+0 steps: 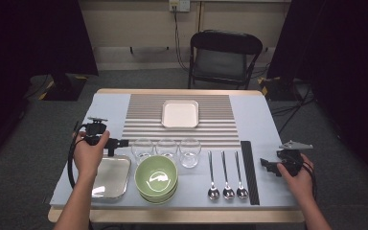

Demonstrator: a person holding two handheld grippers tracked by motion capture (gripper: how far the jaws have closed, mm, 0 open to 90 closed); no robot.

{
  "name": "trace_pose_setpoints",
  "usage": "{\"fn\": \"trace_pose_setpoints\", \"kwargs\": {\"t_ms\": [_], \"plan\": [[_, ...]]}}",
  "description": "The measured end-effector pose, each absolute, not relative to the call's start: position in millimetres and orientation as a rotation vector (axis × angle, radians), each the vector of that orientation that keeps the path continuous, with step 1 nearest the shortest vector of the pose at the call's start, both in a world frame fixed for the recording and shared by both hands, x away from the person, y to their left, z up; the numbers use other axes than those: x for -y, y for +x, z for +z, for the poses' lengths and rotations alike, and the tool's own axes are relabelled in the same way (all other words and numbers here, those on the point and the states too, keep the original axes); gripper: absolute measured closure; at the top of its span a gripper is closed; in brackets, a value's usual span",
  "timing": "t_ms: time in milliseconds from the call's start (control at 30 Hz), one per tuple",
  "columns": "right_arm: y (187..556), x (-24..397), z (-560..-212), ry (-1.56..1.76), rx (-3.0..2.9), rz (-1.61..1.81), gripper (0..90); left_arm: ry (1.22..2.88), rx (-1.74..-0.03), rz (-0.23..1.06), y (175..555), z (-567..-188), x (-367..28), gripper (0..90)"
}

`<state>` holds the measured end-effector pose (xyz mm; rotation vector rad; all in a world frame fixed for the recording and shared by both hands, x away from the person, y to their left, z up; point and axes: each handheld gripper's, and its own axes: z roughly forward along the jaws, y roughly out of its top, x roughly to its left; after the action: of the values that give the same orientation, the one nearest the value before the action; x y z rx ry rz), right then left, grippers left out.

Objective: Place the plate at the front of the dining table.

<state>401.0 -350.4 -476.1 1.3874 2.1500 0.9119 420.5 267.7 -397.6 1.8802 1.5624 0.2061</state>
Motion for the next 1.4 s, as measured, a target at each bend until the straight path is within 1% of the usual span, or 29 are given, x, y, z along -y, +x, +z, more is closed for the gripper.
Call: {"fn": "trace_pose_setpoints", "kwargs": {"t_ms": [267,467,533,833,900,967,1167,1400], "plan": [[401,350,-476,1.384,-2.151,0.912,18.0,1.862,-1.566,0.212,415,-400,-271,22.9],[401,350,-476,1.385,-2.149,0.909,18.0,1.89,-1.564,0.219,409,-399,-271,22.9],[401,350,-476,1.383,-2.149,0.908,18.0,1.877,-1.563,0.194,408,-400,-271,22.9],[400,350,-476,1.388,-2.146,0.907,18.0,1.849,-1.57,0.215,402,-406,-277,22.8],[400,350,-476,1.387,-2.147,0.908,18.1,1.837,-1.57,0.192,401,-408,-278,22.8],[400,350,-476,1.387,-2.146,0.908,18.0,1.848,-1.568,0.207,400,-409,-277,22.8],[400,350,-476,1.385,-2.147,0.91,18.1,1.875,-1.556,0.197,396,-415,-275,22.8],[401,350,-476,1.385,-2.147,0.908,18.0,1.87,-1.553,0.201,395,-415,-276,22.8]]}}
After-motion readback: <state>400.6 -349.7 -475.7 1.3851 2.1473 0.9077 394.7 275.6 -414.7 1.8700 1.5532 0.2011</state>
